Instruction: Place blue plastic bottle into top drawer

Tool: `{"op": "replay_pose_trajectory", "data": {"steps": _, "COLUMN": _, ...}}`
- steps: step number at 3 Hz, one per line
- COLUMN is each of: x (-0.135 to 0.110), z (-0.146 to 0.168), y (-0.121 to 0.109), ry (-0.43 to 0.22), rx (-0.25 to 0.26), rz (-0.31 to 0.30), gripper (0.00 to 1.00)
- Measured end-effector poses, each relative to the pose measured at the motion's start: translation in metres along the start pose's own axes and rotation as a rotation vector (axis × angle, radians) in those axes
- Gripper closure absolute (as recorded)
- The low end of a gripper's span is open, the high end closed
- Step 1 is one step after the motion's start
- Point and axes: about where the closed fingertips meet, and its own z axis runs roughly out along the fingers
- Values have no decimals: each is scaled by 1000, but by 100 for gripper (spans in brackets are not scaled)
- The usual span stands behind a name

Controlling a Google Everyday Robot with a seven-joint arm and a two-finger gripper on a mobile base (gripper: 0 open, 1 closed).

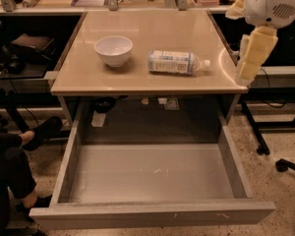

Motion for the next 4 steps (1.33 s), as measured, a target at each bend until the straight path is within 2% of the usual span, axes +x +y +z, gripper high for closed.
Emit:
{"op": "replay_pose_trajectory", "data": {"steps": 1, "x": -25, "z": 35, "y": -58, "ry": 8, "rx": -22, "rz": -52, "gripper": 0}}
{"op": "replay_pose_trajectory", "data": {"steps": 2, "x": -43, "z": 67, "y": -109, "ry": 41, "rx": -11, "rz": -59, "gripper": 0}}
{"op": "replay_pose_trajectory", "data": {"steps": 3, "x": -47, "z": 82, "y": -144, "ry": 27, "rx": 25, "rz": -33, "gripper": 0}}
{"op": "replay_pose_trajectory", "data": {"steps": 4, "x": -53, "z": 80, "y": -158, "ry": 13, "rx": 64, "rz": -39, "gripper": 0}}
